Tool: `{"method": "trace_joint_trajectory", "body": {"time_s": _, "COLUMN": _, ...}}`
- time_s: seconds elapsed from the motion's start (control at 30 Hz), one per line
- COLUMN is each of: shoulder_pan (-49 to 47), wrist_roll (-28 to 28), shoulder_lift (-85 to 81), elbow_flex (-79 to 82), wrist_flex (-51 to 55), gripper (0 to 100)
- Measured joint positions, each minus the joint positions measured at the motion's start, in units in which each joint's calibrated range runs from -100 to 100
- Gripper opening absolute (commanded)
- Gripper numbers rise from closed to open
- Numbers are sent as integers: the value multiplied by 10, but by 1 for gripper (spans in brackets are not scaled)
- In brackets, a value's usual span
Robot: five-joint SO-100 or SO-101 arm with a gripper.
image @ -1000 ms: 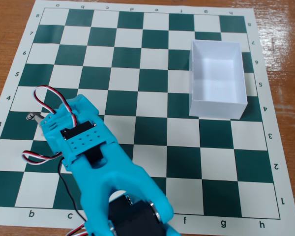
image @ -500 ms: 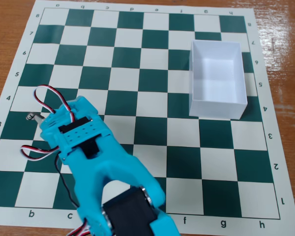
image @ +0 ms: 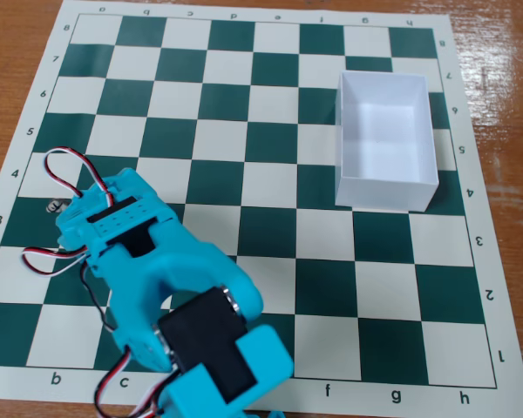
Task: Grab the toy horse and put it in the box.
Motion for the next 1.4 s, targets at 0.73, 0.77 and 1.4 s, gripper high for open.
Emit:
{"method": "trace_joint_trajectory", "body": {"time_s": 0.73, "shoulder_pan": -1, "wrist_roll": -9, "shoulder_lift": 123, "elbow_flex": -94, "wrist_flex": -6, "gripper": 0}}
{"method": "trace_joint_trajectory", "body": {"time_s": 0.77, "shoulder_pan": -1, "wrist_roll": -9, "shoulder_lift": 123, "elbow_flex": -94, "wrist_flex": -6, "gripper": 0}}
{"method": "trace_joint_trajectory", "body": {"time_s": 1.4, "shoulder_pan": 168, "wrist_roll": -5, "shoulder_lift": -122, "elbow_flex": 15, "wrist_flex": -9, "gripper": 0}}
